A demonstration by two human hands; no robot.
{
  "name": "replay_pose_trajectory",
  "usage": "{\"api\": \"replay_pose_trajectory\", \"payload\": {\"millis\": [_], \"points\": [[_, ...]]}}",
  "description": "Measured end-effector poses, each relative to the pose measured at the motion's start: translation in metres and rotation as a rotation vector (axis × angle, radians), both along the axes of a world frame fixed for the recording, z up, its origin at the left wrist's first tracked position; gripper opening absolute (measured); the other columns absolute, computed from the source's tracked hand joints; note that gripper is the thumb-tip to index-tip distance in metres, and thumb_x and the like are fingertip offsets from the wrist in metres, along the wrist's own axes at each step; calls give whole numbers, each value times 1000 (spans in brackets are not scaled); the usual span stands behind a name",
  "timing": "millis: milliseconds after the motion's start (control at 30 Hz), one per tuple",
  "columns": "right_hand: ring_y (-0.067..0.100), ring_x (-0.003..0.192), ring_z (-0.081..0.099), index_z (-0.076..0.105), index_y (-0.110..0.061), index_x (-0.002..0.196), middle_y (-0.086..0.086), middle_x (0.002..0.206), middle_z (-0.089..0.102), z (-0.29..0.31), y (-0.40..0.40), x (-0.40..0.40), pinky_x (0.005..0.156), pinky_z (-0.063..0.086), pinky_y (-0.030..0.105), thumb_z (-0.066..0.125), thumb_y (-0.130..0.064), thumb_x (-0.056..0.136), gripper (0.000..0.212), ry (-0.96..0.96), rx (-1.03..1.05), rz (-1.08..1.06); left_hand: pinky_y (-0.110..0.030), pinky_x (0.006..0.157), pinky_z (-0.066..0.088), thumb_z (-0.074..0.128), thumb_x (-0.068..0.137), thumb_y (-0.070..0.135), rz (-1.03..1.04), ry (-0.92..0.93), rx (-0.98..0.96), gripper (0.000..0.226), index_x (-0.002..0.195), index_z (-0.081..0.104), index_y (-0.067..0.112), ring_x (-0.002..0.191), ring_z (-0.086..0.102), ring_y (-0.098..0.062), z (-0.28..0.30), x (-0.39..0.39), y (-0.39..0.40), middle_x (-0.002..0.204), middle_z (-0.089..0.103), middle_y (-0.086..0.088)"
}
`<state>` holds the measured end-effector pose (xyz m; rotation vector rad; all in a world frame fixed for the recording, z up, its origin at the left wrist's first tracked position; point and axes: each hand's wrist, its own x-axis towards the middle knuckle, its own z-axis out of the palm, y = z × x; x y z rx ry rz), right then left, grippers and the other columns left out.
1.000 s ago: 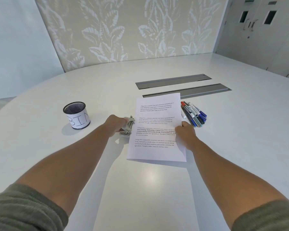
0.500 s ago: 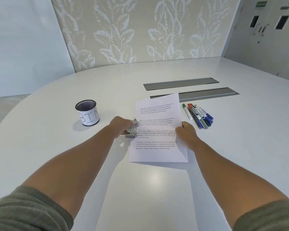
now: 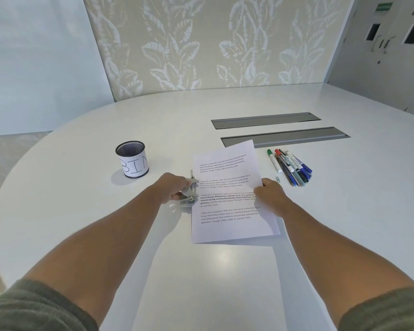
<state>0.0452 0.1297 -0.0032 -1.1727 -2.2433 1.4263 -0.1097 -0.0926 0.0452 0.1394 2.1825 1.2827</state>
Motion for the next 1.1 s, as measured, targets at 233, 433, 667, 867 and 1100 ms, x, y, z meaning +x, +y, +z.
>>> {"api": "replay_pose_trajectory", "payload": {"millis": [233,433,667,867,1100], "points": [[21,71,55,61,-11,87,5,82,61,-3,-2,-5,60,41,25,43,-5,81,20,0,-62,4,-27,63,56,53,83,-10,15,-21,18,12,82,59,1,89,68,-30,-6,-1,2,103,67,-17],[25,77,57,62,3,101,9,88,62,-5,3,-4,68,45,29,46,-6,82,26,-37,-82,10,-32,78,60,56,84,-5,14,-15,-19,24,107,62,-5,97,71,-32,-14,-3,2,117,68,-22],[22,73,58,63,-5,96,8,85,64,-5,2,-3,61,45,26,51,-8,82,19,-22,-56,5,-35,84,59,58,85,-5,21,-27,-8,12,96,58,0,103,70,-32,-16,2,5,100,64,-17],[19,64,49,54,-13,75,3,75,56,-5,-3,-4,54,36,24,48,-5,81,12,-33,-3,-15,-32,77,59,53,82,-9,-4,-18,-27,13,91,56,1,88,66,-29,-20,5,8,97,61,-16],[30,116,57,57,-8,133,9,134,57,-6,-4,-4,80,43,29,44,-5,87,48,-76,28,-30,-40,92,57,55,83,-6,13,2,-59,11,92,58,1,104,70,-31,-21,6,8,96,64,-16]]}}
